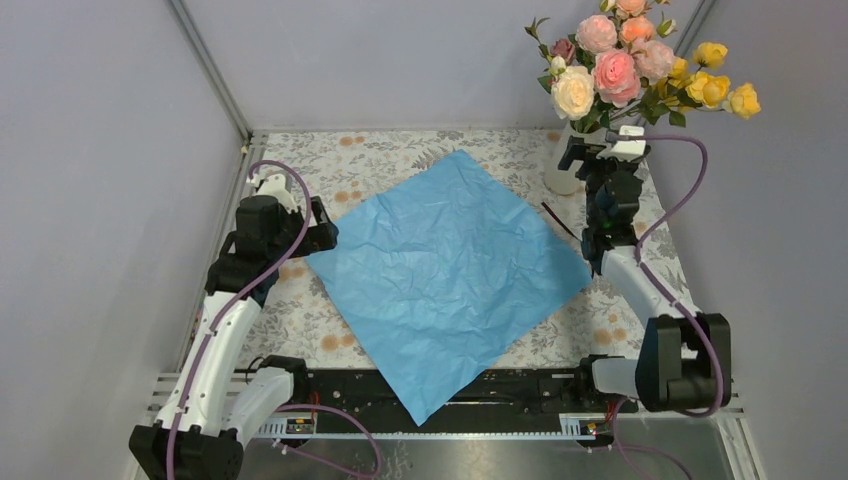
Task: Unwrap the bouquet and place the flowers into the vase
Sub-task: Reset both arms
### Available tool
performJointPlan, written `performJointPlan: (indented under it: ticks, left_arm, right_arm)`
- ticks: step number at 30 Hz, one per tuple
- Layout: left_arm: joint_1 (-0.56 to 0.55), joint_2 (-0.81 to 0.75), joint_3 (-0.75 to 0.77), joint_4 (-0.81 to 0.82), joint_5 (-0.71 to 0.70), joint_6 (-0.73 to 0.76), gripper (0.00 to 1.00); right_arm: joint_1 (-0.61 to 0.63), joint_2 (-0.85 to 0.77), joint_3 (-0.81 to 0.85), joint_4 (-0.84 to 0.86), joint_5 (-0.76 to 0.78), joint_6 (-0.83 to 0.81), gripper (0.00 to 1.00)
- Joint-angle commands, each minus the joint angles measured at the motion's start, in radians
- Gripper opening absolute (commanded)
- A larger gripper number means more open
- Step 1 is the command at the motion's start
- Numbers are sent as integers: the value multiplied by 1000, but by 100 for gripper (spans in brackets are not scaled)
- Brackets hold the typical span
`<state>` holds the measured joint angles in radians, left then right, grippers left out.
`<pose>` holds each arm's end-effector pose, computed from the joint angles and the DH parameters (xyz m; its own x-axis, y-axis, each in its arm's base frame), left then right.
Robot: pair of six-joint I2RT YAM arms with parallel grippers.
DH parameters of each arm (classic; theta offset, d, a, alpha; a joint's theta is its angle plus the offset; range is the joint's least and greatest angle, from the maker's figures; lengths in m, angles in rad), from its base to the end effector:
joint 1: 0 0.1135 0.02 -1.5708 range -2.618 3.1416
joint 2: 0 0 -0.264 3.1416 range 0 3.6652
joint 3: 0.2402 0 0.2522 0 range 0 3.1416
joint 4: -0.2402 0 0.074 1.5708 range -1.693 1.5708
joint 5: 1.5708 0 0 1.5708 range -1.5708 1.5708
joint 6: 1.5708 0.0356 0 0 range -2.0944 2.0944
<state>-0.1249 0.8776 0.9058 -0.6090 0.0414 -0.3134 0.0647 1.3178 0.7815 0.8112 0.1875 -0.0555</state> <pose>0.1844 -0.0246 0.3233 -0.5669 -0.2393 -0.7883 -0.0168 0.9600 -0.2793 0.2998 0.0128 0.3251 0.2641 -0.0375 -0.9638 0.1304 0.9915 -0.0029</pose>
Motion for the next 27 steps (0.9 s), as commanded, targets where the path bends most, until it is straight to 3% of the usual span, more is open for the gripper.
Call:
performJointPlan:
  ticks: [1,8,20,27]
  left_arm:
    - [5,-25,-7,48,-20,7,99]
    - [6,-36,-11,48,-71,3,99]
    - [7,-125,-11,61,-227,-46,99]
    - [7,-220,-39,99,-269,-36,99]
  right_arm:
    - [4,-118,-72,-46,28,71,100]
    - [4,-302,-168,-258,-27,178,100]
    - [5,-577,-13,-1001,-86,312,100]
    - [4,-742,26,-1117,-108,279,100]
